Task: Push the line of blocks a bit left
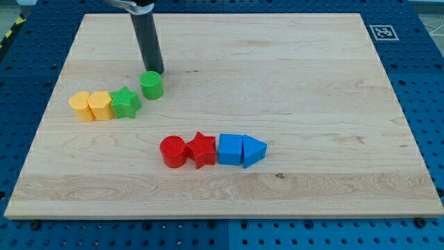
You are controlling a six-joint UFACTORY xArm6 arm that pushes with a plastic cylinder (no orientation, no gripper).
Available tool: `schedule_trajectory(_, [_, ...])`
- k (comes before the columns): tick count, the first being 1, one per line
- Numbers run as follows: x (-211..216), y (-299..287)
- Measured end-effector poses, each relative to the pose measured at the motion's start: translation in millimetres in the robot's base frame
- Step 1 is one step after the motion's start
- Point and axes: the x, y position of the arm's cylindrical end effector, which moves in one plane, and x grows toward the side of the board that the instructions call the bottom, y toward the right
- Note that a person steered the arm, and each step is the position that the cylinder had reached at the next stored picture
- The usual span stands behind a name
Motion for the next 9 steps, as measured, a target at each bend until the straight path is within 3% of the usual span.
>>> schedule_trajectory(2, [45.8,0.0])
schedule_trajectory(5, [13.8,-7.3])
schedule_trajectory(7, [40.5,-26.1])
schedule_trajectory(9, [41.0,-37.3])
